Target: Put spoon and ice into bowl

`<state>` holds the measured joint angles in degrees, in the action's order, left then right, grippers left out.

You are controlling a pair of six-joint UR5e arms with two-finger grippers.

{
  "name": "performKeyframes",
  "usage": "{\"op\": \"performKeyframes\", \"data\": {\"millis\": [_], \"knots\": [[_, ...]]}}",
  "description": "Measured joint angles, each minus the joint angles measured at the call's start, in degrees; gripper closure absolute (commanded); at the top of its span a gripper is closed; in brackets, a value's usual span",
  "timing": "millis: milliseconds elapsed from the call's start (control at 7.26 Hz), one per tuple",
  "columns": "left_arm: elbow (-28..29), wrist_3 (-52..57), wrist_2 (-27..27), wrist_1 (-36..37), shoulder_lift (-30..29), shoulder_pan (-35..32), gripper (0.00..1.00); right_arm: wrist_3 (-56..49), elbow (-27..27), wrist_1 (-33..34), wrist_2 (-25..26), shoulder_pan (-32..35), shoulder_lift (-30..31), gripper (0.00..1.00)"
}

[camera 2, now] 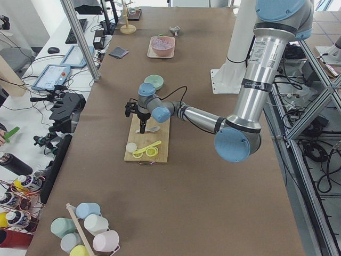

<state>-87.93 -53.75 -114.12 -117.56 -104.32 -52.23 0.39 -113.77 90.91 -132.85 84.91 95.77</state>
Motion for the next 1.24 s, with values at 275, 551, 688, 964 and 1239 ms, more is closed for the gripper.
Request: {"op": "performKeyframes", "data": {"millis": [275, 551, 688, 964, 1239], "knots": [[3.9, -0.8, 1.0, -5.9, 0.0, 0.8, 0.49, -0.7, -0.2, -0.1, 0.6, 1.4, 2.5, 0.00], [4.0, -2.9, 0.7, -7.9, -0.1, 1.0, 0.61, -0.8, -0.2, -0.1, 0.8, 1.9, 3.1, 0.00], [3.7, -3.2, 0.6, -7.9, -0.3, 1.0, 0.68, -0.8, -0.2, -0.1, 0.8, 1.9, 3.1, 0.00], [3.7, -3.4, 0.6, -8.0, -0.4, 1.1, 0.69, -0.6, -0.2, -0.1, 0.8, 2.0, 3.2, 0.00], [3.8, -3.4, 0.6, -8.2, -0.4, 1.1, 1.00, -0.3, -0.3, -0.1, 0.8, 2.0, 3.2, 0.00]]}}
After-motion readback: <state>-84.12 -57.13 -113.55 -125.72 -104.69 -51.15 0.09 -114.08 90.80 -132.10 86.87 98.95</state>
